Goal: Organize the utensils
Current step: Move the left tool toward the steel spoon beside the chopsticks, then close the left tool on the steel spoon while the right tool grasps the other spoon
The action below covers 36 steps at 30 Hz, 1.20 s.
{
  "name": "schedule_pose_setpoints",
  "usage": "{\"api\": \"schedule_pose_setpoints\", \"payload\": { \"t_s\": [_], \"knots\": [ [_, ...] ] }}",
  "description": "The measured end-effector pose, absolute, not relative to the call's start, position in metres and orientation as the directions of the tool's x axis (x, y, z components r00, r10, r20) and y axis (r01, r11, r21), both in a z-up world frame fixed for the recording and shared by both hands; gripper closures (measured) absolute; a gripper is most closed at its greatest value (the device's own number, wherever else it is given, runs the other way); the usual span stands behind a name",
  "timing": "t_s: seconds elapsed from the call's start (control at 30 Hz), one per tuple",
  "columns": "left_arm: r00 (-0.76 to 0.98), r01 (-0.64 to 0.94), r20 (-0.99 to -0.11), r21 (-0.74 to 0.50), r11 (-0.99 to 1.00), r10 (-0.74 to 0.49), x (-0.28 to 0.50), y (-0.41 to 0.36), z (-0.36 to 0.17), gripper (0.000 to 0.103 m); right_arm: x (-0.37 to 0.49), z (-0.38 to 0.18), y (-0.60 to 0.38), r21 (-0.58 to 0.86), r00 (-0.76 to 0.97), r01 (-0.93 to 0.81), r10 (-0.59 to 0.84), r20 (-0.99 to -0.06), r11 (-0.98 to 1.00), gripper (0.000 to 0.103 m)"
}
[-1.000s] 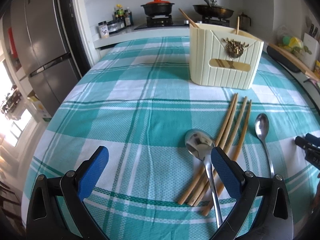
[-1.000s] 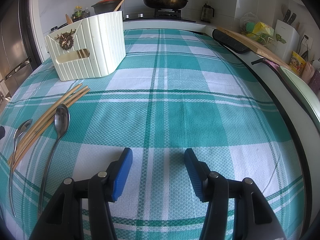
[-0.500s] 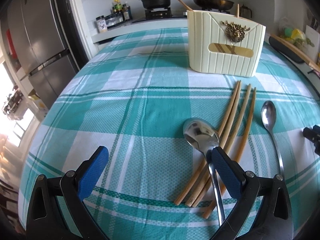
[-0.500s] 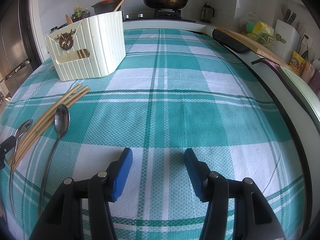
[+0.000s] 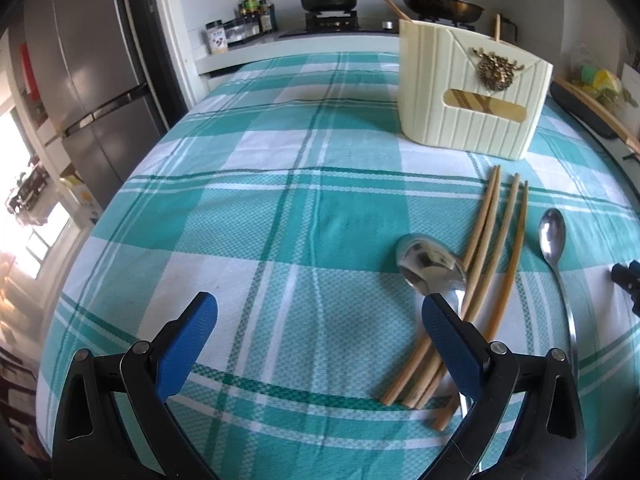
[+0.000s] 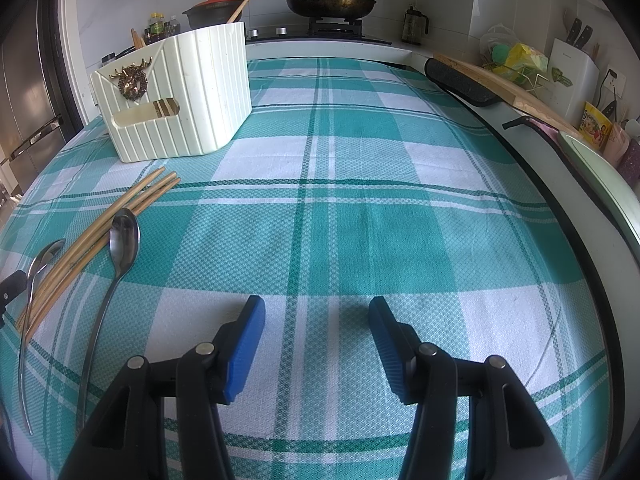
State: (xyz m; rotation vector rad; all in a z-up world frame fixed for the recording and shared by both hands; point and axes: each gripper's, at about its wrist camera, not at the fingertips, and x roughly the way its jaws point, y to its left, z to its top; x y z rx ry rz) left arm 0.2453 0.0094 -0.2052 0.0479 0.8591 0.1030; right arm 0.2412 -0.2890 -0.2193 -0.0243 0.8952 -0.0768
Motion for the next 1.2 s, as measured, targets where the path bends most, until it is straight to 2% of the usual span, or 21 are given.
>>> {"api": "schedule_pose_setpoints", "payload": {
  "t_s": [0.17, 0.33, 0.63, 1.2],
  "knots": [
    [0.644, -0.093, -0.758, 0.052, 0.994, 0.1, 0.244, 0.023, -0.201, 0.001, 0.241, -0.219, -0.289, -0.053, 0.623, 0.057, -0.077, -0.779, 0.997, 0.048],
    [0.67, -0.055, -0.742, -0.036, 0.998, 0.011, 0.238, 0.018, -0.192, 0.001, 0.241, -0.219, -0.289, -0.053, 0.623, 0.057, -0.077, -0.778, 0.997, 0.048],
    [0.64, -0.002, -0.766, 0.074, 0.997, 0.058, 0.244, -0.017, -0.213, 0.001, 0.241, -0.219, -0.289, -0.053, 0.623, 0.057, -0.077, -0.778, 0.997, 0.048],
    [0.606, -0.003, -0.795, 0.009, 1.0, 0.009, 0.224, 0.031, -0.211, 0.001, 0.241, -0.219, -0.289, -0.054, 0.624, 0.057, -0.078, -0.778, 0.997, 0.048]
  ]
}}
